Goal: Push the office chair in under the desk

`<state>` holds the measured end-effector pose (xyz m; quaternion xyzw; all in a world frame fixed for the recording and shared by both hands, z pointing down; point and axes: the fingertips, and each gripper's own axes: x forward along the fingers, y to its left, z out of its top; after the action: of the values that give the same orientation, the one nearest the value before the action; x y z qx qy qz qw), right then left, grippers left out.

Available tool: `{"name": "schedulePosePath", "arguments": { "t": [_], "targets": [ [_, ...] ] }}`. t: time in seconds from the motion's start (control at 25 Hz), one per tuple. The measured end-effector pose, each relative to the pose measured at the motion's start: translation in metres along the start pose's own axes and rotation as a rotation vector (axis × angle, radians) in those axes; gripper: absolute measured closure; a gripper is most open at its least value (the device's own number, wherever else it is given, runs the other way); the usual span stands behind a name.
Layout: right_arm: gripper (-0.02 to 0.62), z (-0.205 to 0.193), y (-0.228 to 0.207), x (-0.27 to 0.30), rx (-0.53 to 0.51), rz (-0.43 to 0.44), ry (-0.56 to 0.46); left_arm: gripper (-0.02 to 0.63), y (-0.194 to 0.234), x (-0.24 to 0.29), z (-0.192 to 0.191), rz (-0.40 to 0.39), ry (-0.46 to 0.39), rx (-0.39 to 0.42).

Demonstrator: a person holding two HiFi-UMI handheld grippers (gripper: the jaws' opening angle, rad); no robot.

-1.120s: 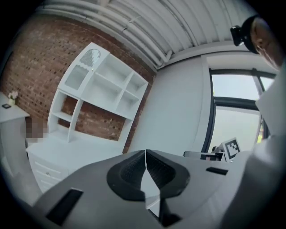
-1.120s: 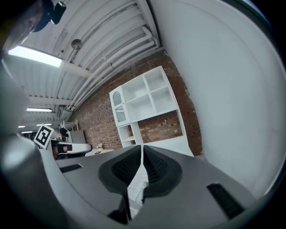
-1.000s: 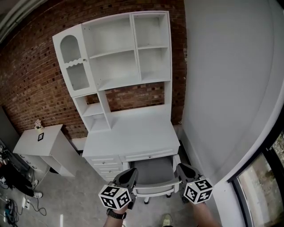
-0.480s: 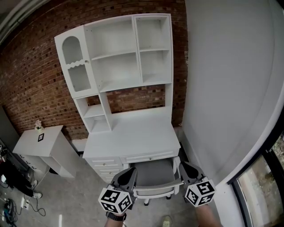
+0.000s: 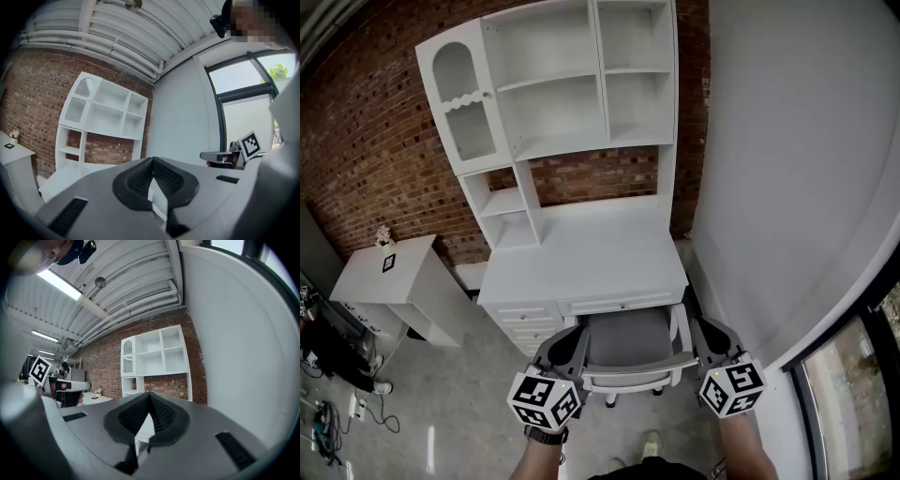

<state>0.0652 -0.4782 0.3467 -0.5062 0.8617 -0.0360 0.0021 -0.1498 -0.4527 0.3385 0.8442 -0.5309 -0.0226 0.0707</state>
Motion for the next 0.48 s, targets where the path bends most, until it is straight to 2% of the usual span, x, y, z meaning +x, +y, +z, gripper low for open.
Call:
{"name": "schedulePosePath", "arguments": {
  "t": [0.48],
  "targets": [
    [0.591,-0.004,-0.002,0.007,-0.014,0.024,0.007,0.600,-0.002,0.008,-0.011,0.017,0.022,-0.011]
  ]
}}
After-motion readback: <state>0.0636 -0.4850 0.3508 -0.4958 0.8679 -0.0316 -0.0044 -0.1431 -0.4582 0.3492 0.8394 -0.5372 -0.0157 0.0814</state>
